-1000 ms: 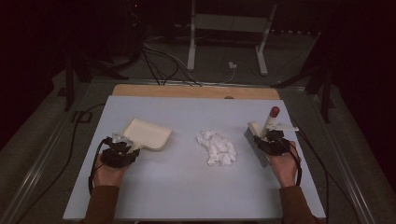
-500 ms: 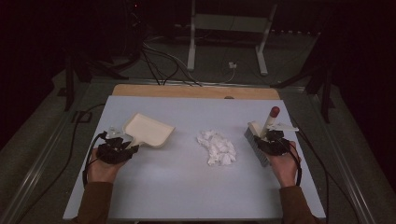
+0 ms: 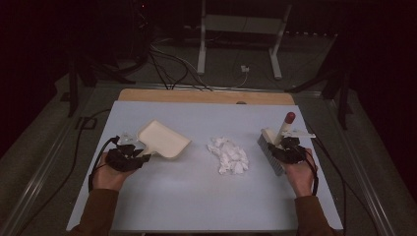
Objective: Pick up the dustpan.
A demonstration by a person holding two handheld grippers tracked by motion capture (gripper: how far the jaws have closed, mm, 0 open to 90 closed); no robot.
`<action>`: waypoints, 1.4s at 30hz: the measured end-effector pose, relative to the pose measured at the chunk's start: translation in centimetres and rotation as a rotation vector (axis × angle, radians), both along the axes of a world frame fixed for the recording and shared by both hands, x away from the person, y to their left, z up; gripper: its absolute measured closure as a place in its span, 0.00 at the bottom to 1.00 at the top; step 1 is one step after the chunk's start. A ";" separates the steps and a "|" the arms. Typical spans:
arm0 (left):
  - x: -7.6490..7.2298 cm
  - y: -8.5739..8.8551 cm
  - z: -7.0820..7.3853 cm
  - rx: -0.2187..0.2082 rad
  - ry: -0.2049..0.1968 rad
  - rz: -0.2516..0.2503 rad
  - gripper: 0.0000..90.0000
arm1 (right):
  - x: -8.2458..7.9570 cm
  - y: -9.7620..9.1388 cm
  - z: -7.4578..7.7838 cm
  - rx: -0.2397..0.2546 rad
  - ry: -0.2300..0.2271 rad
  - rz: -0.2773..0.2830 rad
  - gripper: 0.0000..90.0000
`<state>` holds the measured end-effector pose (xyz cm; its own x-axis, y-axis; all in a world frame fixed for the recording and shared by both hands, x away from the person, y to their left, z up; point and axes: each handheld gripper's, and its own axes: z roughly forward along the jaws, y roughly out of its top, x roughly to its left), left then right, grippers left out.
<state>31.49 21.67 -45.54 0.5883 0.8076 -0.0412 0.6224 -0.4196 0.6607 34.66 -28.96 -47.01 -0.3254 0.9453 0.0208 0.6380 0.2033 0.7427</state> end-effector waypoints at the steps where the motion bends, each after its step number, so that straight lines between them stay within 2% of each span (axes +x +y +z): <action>1: 0.0 -0.1 0.0 0.004 0.002 -0.009 0.74 | 0.0 0.0 0.0 -0.007 -0.001 0.004 0.74; 4: 0.0 -0.4 0.1 0.026 0.002 -0.037 0.74 | 0.2 0.0 0.2 0.002 0.004 0.019 0.74; 11: -0.3 -1.3 0.2 0.041 -0.017 -0.115 0.74 | 1.0 0.1 1.7 0.018 -0.026 0.068 0.75; 17: -0.2 -2.2 0.0 0.064 -0.012 -0.154 0.74 | 1.7 0.5 2.7 0.002 -0.052 0.113 0.75; 21: -0.1 -2.7 0.1 0.075 -0.010 -0.181 0.74 | 1.9 1.0 2.6 -0.017 -0.082 0.158 0.75; 28: 0.1 -3.9 0.0 0.105 -0.009 -0.248 0.74 | 2.1 2.1 2.3 -0.037 -0.101 0.235 0.74; 33: 0.2 -4.4 -0.1 0.114 -0.015 -0.293 0.74 | 2.3 2.4 2.3 -0.038 -0.097 0.244 0.74; 42: 0.2 -4.7 -0.2 0.116 -0.017 -0.328 0.74 | 2.7 3.0 1.9 -0.050 -0.090 0.262 0.74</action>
